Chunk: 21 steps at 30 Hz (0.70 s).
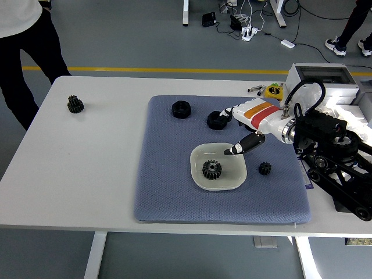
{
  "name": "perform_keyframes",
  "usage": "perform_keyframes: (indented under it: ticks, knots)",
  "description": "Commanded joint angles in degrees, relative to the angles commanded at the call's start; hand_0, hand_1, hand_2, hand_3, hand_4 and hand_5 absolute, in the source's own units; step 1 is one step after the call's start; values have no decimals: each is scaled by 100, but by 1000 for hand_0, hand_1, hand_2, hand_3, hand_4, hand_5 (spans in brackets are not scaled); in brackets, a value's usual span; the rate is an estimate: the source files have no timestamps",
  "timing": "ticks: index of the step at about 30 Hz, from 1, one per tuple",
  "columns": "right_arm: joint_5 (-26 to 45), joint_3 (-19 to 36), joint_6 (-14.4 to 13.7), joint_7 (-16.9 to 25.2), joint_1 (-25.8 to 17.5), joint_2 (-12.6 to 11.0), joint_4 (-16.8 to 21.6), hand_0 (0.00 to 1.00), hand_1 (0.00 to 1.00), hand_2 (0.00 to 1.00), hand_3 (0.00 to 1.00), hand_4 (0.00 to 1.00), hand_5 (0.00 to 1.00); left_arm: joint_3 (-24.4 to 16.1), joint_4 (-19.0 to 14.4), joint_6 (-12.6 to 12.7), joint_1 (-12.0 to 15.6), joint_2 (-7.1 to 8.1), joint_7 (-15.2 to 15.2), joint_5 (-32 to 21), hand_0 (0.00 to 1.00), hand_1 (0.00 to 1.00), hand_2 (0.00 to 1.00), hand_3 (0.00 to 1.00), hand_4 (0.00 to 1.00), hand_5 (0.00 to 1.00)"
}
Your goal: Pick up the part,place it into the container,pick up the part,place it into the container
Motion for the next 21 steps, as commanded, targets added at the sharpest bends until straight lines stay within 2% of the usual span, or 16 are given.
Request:
perform_keyframes:
  ticks: [2,7,8,13,14,19,20,21]
  knots:
    - [-110,-10,132,-8,-59,-114,-135,289,494,663,743,998,486,27,3,8,-5,3,-16,-57,654,656,622,557,597,498]
    - [-259,-24,300,16,-199,-267,-346,289,494,663,743,998,486,54,6,18,-3,-3,-30,-113,654,656,622,557,597,498]
    - [-264,-24,303,23,-222,-284,-364,335,501,656,726,998,482,54,6,18,-3,-4,-29,-112,654,656,623,557,597,498]
    - [-220,-72,249,77,-323,-339,-474,335,501,656,726,998,482,49,6,11,-2,-18,-24,-89,654,656,623,557,597,498]
    - [-207,-83,230,85,-336,-338,-506,329,500,644,680,998,472,51,5,10,-2,-20,-24,-87,654,657,623,557,597,497]
    - [-100,-142,141,120,-395,-311,-717,329,500,644,680,998,472,66,1,5,-10,-27,-28,-93,654,657,623,557,597,497]
    - [-59,-159,108,134,-415,-305,-767,319,494,611,593,998,444,74,1,7,-12,-27,-32,-104,653,656,622,557,597,498]
    - [-22,-176,75,143,-431,-297,-813,319,494,611,593,998,444,75,1,9,-13,-28,-34,-113,653,656,622,557,597,498]
